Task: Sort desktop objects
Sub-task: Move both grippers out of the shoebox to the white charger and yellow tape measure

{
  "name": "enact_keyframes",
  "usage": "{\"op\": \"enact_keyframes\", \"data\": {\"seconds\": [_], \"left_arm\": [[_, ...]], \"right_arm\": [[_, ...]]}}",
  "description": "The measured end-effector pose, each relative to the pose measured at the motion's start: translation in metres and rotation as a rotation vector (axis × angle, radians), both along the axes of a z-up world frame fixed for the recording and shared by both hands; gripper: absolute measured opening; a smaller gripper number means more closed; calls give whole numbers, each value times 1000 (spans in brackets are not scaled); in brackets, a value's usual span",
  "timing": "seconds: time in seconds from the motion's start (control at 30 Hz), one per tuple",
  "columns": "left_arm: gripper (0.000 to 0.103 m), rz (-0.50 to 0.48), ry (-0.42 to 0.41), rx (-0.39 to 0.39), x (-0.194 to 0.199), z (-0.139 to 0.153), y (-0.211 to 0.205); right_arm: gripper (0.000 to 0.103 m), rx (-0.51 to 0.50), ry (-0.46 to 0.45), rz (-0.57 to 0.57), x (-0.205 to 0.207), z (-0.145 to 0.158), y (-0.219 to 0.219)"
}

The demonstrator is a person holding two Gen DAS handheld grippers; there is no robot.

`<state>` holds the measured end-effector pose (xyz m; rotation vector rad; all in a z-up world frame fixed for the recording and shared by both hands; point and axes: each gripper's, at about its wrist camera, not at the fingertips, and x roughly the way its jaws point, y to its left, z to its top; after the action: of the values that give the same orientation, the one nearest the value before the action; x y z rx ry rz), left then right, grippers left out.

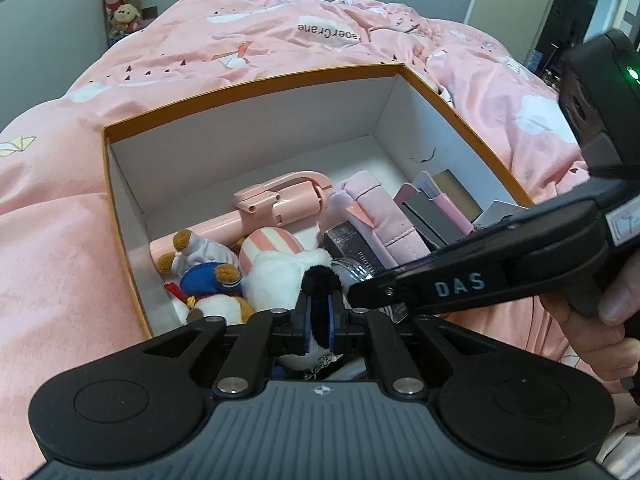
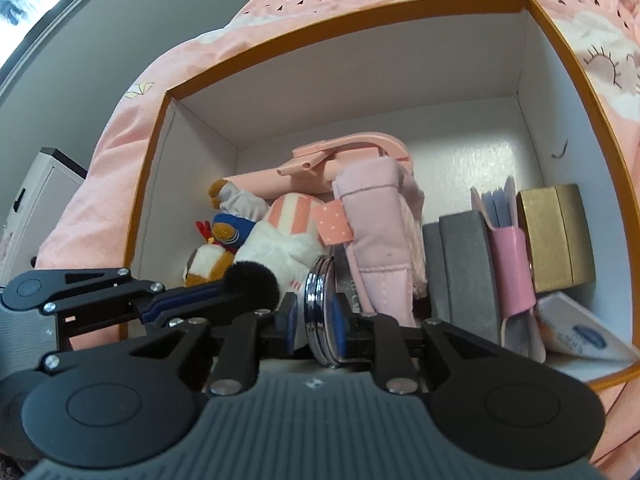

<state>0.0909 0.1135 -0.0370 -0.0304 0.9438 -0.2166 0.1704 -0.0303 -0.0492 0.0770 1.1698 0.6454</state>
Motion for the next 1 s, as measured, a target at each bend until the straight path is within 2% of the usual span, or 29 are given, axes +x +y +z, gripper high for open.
{"op": "enact_keyframes", "data": {"seconds": [0.13,0.4,0.57,0.67,0.77,0.87,1.0], "left_arm": [[12,13,9,54,-4,4,-5],[17,28,-39,116,-20,30,-22],[17,0,-108,106,-34,45,-43],[17,-28,-126,98,-37,49,-60],[19,-67,-118,97,-40,46,-78],[21,-91,-91,112,-44,38,-96],[21,-117,-13,103,-45,21,-112]], "right_arm": [[22,18,-5,5,-8,3,-6],[25,52,-133,-7,-35,32,-32],[31,80,-224,-33,-63,48,-61],[32,72,-247,-43,-77,50,-76],[32,39,-247,-44,-85,43,-89],[32,1,-200,-61,-82,29,-100],[35,-41,-150,-71,-80,13,-115]]}}
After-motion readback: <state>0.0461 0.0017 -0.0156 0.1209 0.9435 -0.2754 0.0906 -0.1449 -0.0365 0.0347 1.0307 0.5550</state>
